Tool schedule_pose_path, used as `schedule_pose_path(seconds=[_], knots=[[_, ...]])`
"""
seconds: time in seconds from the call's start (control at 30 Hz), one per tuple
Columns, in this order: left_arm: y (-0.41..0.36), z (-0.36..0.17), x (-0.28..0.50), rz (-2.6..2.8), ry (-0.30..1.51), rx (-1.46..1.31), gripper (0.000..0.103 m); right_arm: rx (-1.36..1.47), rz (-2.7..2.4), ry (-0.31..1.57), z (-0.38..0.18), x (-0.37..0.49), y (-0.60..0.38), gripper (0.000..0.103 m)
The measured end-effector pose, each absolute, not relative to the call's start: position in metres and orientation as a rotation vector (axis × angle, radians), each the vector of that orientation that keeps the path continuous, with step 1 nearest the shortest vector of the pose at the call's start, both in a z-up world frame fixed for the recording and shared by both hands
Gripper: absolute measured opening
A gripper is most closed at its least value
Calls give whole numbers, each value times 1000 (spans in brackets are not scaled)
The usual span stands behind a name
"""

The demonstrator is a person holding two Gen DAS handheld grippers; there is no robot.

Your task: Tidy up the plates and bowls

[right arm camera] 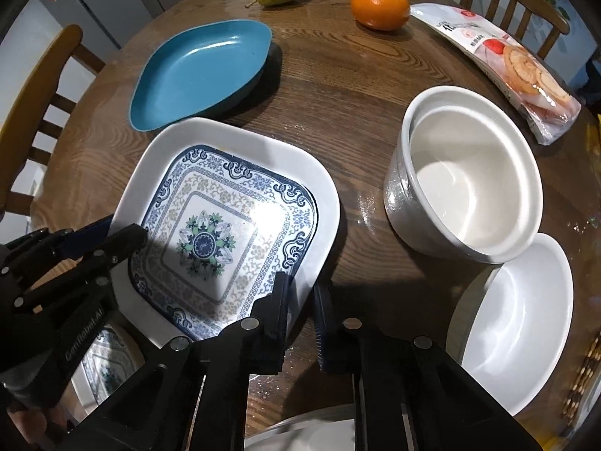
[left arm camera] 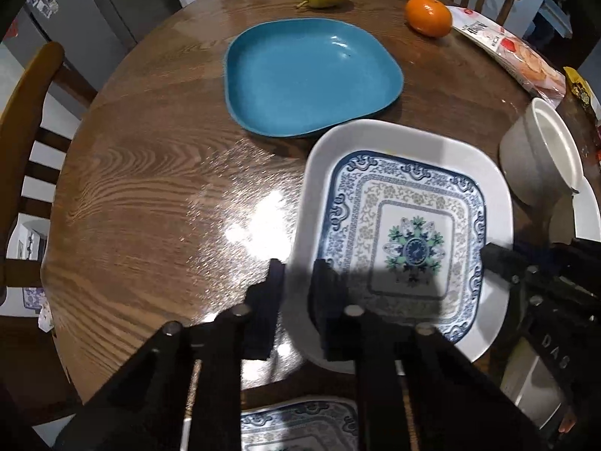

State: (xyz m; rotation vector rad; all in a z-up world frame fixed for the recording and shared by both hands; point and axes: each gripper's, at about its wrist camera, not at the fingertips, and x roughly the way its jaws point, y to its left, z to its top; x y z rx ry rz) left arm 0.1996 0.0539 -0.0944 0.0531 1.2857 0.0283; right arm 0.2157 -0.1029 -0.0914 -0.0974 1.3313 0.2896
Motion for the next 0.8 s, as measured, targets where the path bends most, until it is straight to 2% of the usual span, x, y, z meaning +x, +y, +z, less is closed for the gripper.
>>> schedule_pose_path(seconds=[0.57, 0.8], knots=[[121, -41, 109, 190, 1215, -31, 11, -172, 511, 1211, -28, 163, -44, 13], [124, -34, 59, 254, 1200, -77, 11, -228, 591, 1185, -23, 127, -19, 13]])
